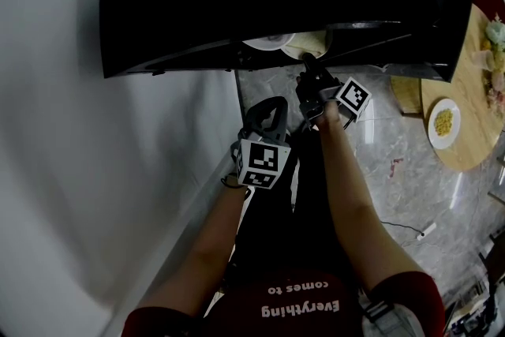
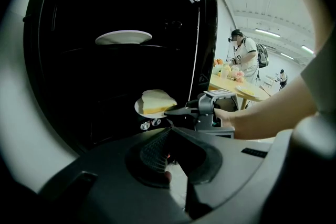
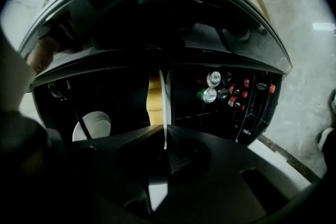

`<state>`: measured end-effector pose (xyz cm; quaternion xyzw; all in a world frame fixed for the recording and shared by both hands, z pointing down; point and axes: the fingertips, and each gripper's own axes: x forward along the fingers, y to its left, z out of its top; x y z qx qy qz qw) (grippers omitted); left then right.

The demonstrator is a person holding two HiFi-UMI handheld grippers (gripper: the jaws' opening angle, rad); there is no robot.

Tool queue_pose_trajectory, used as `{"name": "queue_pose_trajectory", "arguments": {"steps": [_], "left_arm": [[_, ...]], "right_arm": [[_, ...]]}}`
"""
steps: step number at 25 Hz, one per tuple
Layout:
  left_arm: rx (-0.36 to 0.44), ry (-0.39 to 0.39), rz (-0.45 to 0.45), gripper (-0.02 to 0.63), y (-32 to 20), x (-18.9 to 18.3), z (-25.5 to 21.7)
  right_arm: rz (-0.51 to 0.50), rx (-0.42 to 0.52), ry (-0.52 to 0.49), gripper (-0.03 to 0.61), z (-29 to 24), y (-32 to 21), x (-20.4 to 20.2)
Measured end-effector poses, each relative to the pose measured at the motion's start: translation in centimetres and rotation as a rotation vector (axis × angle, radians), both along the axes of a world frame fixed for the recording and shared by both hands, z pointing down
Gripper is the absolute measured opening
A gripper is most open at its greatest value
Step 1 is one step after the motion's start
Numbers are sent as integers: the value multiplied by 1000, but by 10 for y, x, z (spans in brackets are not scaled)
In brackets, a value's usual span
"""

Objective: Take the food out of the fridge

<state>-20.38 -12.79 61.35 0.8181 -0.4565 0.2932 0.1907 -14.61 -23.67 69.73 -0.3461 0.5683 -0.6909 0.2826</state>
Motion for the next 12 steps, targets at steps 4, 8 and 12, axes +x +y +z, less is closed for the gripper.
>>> {"name": "queue_pose_trajectory", "arguments": {"steps": [4,8,12], "left_arm": [[1,4,8,4,1,2,0],[3,4,15,3,2,2,-1],[12,2,18,3,3,2,-3]], "right_arm": [[2,36,-36,21,-6,5,2],[-31,72,-28,22,-12,16,3],[-68,116,-21,23,-24,29,0]]}}
